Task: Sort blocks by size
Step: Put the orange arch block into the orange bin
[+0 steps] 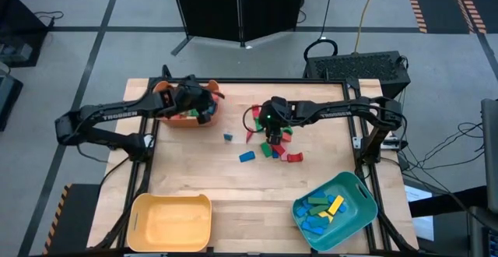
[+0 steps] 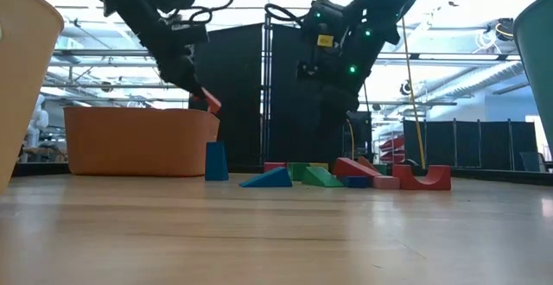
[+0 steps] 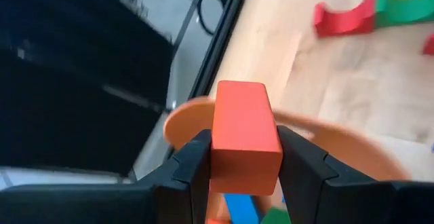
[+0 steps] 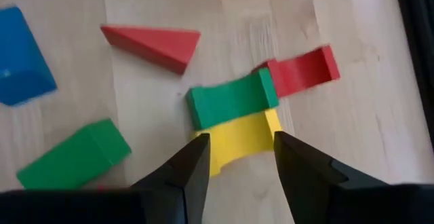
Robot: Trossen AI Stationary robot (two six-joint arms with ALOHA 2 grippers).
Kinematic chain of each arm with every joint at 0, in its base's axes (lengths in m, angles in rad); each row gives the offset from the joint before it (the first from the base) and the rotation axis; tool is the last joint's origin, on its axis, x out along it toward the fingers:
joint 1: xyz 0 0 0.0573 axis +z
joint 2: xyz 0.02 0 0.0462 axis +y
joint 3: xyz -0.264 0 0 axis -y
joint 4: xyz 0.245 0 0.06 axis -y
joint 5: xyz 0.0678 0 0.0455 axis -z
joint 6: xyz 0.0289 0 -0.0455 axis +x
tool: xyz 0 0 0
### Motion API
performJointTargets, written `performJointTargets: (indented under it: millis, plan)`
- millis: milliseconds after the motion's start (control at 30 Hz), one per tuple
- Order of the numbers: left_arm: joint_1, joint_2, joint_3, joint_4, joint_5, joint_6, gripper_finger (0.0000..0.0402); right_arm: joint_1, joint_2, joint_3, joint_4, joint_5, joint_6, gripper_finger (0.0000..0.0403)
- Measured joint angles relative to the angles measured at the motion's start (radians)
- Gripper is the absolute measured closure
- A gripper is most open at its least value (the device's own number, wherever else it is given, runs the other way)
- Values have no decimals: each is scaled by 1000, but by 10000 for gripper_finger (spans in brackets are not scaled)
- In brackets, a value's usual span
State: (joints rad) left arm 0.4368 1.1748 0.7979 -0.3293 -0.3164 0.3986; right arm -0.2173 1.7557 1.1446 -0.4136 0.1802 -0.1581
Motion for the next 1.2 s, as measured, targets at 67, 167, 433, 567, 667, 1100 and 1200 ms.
performJointTargets:
  millis: [67,167,433,567,667,1100,1200]
  plan:
    - [24,0,0,-20,0,-46,269,0,0,-3,-7,0,4,253]
    - [55,0,0,-58,7,-110,269,0,0,-2,0,-1,8,253]
    - [82,0,0,-184,83,-284,268,1,0,-2,-4,-2,-13,253]
    - [73,0,0,-185,82,-281,257,1,0,-2,-4,-3,-23,253]
    - [65,1,0,-182,83,-282,249,1,0,-2,-6,-2,5,253]
    - [64,1,0,-147,84,-314,244,1,0,-2,-14,1,18,252]
    - [64,1,0,-147,84,-312,244,1,0,-1,3,3,-4,252]
